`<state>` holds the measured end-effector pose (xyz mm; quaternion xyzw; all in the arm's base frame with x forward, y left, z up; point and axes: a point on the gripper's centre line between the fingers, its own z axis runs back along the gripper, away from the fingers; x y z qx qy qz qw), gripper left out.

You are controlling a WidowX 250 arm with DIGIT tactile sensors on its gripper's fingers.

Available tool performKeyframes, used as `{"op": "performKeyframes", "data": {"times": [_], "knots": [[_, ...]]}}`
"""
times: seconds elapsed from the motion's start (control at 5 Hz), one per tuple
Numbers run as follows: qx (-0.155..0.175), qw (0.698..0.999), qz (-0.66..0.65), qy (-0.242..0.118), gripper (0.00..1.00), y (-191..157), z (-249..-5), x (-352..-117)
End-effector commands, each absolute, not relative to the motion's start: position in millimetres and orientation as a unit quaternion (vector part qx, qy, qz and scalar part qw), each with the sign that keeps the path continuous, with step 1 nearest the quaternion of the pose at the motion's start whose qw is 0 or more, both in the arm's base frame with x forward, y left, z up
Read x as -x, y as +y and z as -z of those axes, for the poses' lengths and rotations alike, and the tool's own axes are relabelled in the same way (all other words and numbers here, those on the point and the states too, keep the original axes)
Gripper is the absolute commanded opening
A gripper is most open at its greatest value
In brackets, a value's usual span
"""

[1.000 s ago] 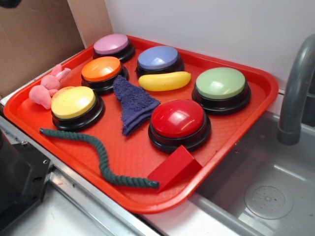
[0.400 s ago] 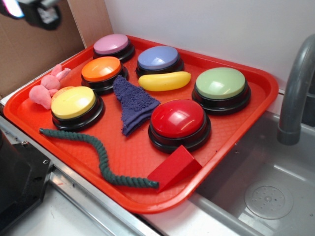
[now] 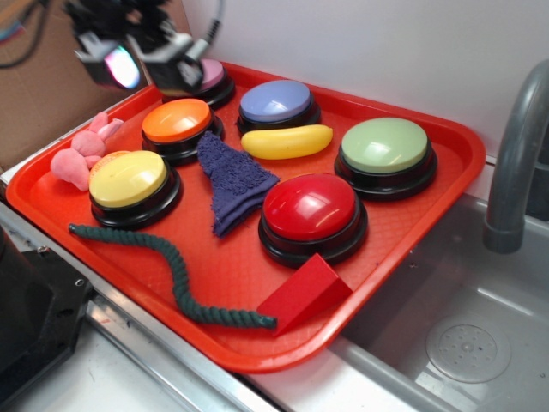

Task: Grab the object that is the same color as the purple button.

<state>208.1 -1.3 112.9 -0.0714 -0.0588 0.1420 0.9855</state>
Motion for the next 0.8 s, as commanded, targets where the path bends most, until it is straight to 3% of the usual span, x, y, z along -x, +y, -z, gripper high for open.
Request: {"op": "performKeyframes", "data": {"times": [0.0,0.2,0.4,0.6], "knots": [[0.053,0.968,-0.224,-0.096,1.0,2.8,-73.9,-245.6],[0.056,0.966,-0.241,-0.072,1.0,-2.5,-51.2,-249.1],[0.038,0.967,-0.246,-0.052,1.0,-6.1,-32.7,-248.1],[0.037,0.97,-0.236,-0.051,1.0,-8.3,-23.0,-244.3]]}}
